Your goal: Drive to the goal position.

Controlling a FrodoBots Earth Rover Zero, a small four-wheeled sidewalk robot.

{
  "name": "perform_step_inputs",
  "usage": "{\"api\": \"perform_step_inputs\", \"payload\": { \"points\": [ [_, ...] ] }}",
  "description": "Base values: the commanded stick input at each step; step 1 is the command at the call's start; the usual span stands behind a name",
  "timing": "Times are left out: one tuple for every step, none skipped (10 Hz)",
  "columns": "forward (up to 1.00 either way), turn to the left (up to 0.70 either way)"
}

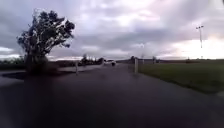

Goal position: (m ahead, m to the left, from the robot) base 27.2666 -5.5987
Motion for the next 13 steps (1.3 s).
{"api": "perform_step_inputs", "payload": {
  "points": [
    [0.70, -0.27],
    [0.70, -0.27],
    [0.70, -0.27],
    [0.70, -0.20],
    [0.70, -0.02],
    [0.70, 0.00],
    [0.70, 0.00],
    [0.70, 0.00],
    [0.70, 0.00],
    [0.70, 0.00],
    [0.70, 0.00],
    [0.70, 0.00],
    [0.70, 0.00]
  ]
}}
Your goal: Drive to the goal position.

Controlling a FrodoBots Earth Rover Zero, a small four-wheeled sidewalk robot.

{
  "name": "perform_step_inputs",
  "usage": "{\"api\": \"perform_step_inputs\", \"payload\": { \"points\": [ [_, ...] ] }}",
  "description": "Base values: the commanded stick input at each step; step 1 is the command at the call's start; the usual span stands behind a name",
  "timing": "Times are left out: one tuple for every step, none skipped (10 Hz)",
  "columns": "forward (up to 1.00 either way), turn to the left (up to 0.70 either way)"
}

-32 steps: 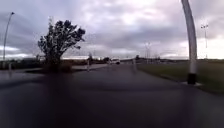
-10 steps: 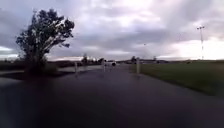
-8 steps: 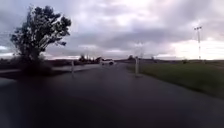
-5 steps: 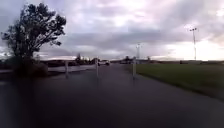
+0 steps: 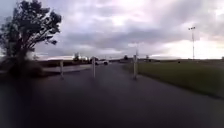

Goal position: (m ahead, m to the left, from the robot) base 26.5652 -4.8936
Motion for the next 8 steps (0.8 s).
{"api": "perform_step_inputs", "payload": {
  "points": [
    [0.70, 0.00],
    [0.70, 0.00],
    [0.70, 0.00],
    [0.70, 0.00],
    [0.70, 0.00],
    [0.70, 0.00],
    [0.70, 0.00],
    [0.70, 0.00]
  ]
}}
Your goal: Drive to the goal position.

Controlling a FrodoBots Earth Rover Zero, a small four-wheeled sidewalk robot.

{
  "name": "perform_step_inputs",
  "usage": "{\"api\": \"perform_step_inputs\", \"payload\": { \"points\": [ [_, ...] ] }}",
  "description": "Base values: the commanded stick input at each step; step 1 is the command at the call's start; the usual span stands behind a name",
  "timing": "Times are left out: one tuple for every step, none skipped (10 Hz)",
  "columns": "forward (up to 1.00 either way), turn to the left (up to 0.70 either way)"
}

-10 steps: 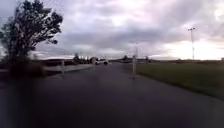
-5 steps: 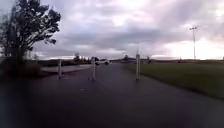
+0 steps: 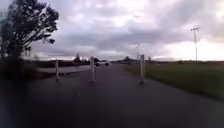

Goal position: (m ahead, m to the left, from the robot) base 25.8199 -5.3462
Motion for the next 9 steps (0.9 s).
{"api": "perform_step_inputs", "payload": {
  "points": [
    [0.70, 0.00],
    [0.70, 0.00],
    [0.70, 0.00],
    [0.70, 0.00],
    [0.70, 0.00],
    [0.70, 0.00],
    [0.70, -0.27],
    [0.70, -0.27],
    [0.70, -0.27]
  ]
}}
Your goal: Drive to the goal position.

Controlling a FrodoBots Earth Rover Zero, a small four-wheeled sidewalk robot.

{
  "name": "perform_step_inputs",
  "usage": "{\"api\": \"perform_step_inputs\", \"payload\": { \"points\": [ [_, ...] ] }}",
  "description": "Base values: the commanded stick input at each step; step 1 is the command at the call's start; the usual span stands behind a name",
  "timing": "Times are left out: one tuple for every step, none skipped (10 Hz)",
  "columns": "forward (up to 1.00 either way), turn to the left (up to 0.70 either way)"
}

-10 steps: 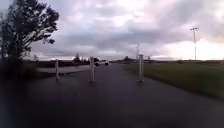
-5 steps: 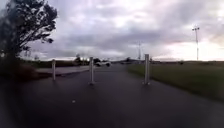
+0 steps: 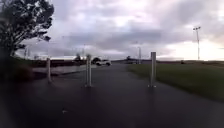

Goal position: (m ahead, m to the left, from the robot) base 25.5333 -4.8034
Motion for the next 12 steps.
{"api": "perform_step_inputs", "payload": {
  "points": [
    [0.70, -0.27],
    [0.70, -0.27],
    [0.70, -0.27],
    [0.70, -0.27],
    [0.70, -0.27],
    [0.70, -0.19],
    [0.70, 0.00],
    [0.70, -0.18],
    [0.70, -0.27],
    [0.70, -0.27],
    [0.70, -0.27],
    [0.70, -0.27]
  ]
}}
